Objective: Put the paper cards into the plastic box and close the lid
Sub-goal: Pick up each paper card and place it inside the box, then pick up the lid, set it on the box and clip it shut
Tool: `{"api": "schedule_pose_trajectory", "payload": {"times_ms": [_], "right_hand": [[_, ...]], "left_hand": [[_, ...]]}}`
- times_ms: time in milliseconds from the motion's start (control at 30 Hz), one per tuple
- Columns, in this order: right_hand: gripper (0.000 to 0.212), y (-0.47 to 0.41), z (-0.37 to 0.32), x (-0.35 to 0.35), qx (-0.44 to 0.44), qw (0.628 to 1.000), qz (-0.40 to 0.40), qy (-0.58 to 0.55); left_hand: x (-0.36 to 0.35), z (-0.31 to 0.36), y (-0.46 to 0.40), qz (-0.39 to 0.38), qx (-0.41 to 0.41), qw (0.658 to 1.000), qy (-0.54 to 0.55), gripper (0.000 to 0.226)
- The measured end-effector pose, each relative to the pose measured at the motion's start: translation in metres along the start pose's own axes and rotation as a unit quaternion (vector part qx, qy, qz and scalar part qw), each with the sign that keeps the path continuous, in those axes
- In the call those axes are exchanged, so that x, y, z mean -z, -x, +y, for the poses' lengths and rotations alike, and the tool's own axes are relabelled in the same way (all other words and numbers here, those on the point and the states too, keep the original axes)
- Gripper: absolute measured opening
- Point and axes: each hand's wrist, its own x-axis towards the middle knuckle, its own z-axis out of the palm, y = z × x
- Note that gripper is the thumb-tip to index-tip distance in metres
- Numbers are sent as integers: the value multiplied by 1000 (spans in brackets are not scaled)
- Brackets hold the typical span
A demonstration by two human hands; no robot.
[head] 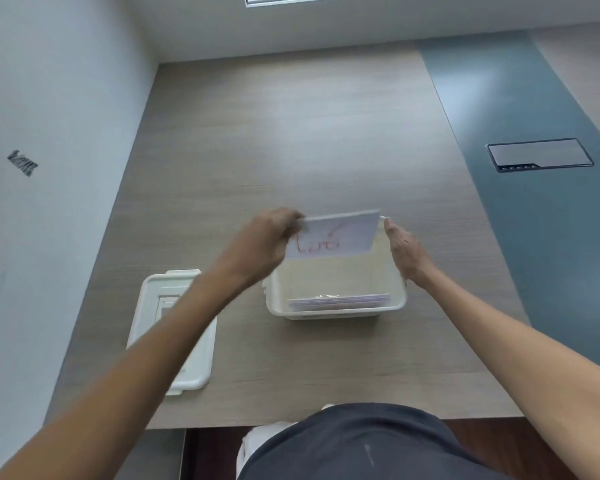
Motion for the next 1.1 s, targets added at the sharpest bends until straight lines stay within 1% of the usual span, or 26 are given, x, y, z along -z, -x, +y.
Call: {"api": "schedule_pose_trajectory", "payload": {"times_ms": [100,333,433,533,600,633,667,733,767,833,867,933,967,1033,1100], "right_hand": [[55,-1,2,1,-1,1000,-16,-5],[55,-6,4,1,-9,999,-31,-9],[55,-7,6,0,-6,999,-28,-19],[55,-8,7,-1,-2,999,-27,-27],[55,-9,8,-2,-2,999,-27,-25],[56,-9,9,-2,-4,999,-23,-25],[56,-10,9,-3,-5,1000,-18,-23],[56,-10,10,-3,-8,1000,-14,-17],[56,-10,10,-3,-9,1000,-13,-15],[56,-11,10,-3,-9,1000,-9,-14],[56,-11,10,-3,-8,1000,-7,-13],[56,-11,10,-5,-5,1000,-4,-7],[57,-10,10,-5,-4,1000,-2,-7],[57,-11,10,-5,-7,1000,2,-7],[58,-12,11,-4,-3,1000,-4,1]], "left_hand": [[-36,-7,14,-48,-10,999,-12,26],[-85,-17,35,-106,-37,992,-56,32],[-99,-20,39,-147,-20,988,-35,33],[-105,-21,44,-213,23,977,2,31],[-104,-23,44,-232,39,972,24,31],[-102,-23,43,-220,35,974,34,31],[-99,-25,42,-187,21,981,42,32],[-95,-31,37,-87,-5,996,22,35],[-93,-35,34,-35,1,999,-9,36],[-88,-43,27,48,57,995,-70,38],[-86,-48,24,65,95,990,-85,39],[-86,-59,20,57,163,981,-91,45],[-88,-64,20,44,178,979,-83,49],[-92,-71,23,25,177,983,-37,54],[-96,-72,26,21,177,984,20,56]]}}
